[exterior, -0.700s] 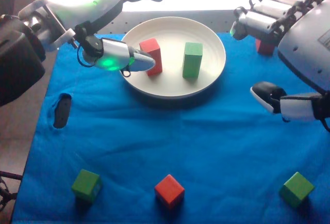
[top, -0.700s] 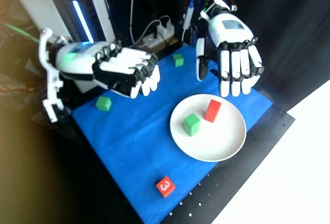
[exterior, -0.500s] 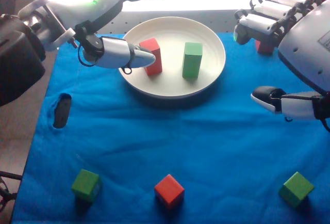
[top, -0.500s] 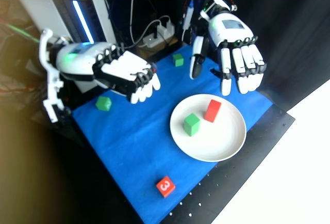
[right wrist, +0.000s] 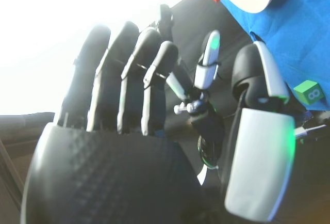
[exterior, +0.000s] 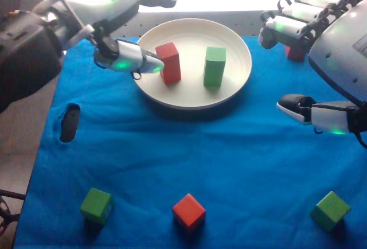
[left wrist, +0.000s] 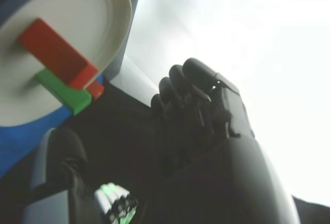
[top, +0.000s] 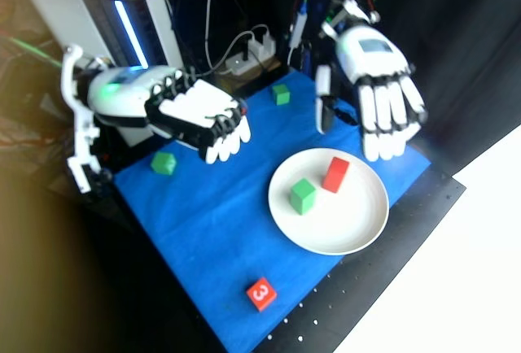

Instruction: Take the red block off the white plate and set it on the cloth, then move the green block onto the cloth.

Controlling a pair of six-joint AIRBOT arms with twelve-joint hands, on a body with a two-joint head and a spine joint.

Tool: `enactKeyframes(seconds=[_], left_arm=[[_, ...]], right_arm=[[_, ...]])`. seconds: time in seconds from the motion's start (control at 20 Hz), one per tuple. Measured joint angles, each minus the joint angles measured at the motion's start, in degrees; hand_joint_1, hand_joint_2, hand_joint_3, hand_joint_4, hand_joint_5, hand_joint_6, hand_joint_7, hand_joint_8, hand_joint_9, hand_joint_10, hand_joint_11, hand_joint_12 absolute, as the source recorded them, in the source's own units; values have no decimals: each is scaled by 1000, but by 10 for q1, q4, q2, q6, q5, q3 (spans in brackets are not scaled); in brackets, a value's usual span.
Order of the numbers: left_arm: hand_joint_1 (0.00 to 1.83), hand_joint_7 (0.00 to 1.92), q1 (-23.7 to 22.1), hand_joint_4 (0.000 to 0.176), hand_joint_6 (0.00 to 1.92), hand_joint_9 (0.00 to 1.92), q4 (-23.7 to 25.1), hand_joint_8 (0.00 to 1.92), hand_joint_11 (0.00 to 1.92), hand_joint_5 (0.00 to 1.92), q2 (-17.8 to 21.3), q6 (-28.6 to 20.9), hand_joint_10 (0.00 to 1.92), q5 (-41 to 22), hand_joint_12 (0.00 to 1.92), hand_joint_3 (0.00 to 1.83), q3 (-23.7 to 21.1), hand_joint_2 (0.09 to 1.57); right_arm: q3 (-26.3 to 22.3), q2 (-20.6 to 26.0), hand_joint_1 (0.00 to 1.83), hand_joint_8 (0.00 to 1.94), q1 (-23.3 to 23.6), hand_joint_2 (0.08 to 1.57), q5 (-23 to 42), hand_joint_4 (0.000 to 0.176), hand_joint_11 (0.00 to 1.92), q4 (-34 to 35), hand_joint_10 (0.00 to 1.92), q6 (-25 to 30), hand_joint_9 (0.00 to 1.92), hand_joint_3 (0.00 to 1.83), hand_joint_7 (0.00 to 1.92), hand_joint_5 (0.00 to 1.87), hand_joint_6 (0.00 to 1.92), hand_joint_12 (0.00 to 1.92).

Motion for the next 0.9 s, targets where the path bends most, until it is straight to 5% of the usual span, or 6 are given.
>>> enactKeyframes(seconds=[0.15,0.2,0.25,0.3,0.65,0.9], left_arm=[[924,531,-7,0,5,355,-2,13,195,477,-28,-2,792,39,1584,0,31,922],[929,523,-8,25,5,312,-4,8,172,478,-34,-2,792,42,1579,0,40,920],[928,519,-8,22,5,298,-6,5,163,479,-40,-2,779,47,1550,0,47,922],[948,505,-8,0,2,305,-9,1,155,474,-45,-2,685,54,1482,1,54,932],[940,555,-9,0,19,359,-10,20,187,523,-86,-3,693,89,1448,17,81,982],[1034,751,-9,0,91,570,-10,89,421,731,-101,-13,873,98,1546,22,97,1093]], right_arm=[[2,-1,996,1031,0,819,0,0,328,0,1266,0,493,180,574,547,862,1656],[2,-1,1003,1030,0,826,-1,0,296,0,1279,0,471,178,562,537,865,1683],[2,-1,1003,1026,0,831,-1,0,279,0,1258,0,474,168,569,528,876,1671],[2,-1,1005,1020,0,829,0,0,278,0,1249,0,468,163,558,522,879,1671],[5,-1,987,1070,0,843,0,0,285,0,1299,0,454,156,544,507,914,1719],[5,-1,1020,1094,0,805,-1,0,333,-1,1344,0,488,159,574,550,921,1732]])
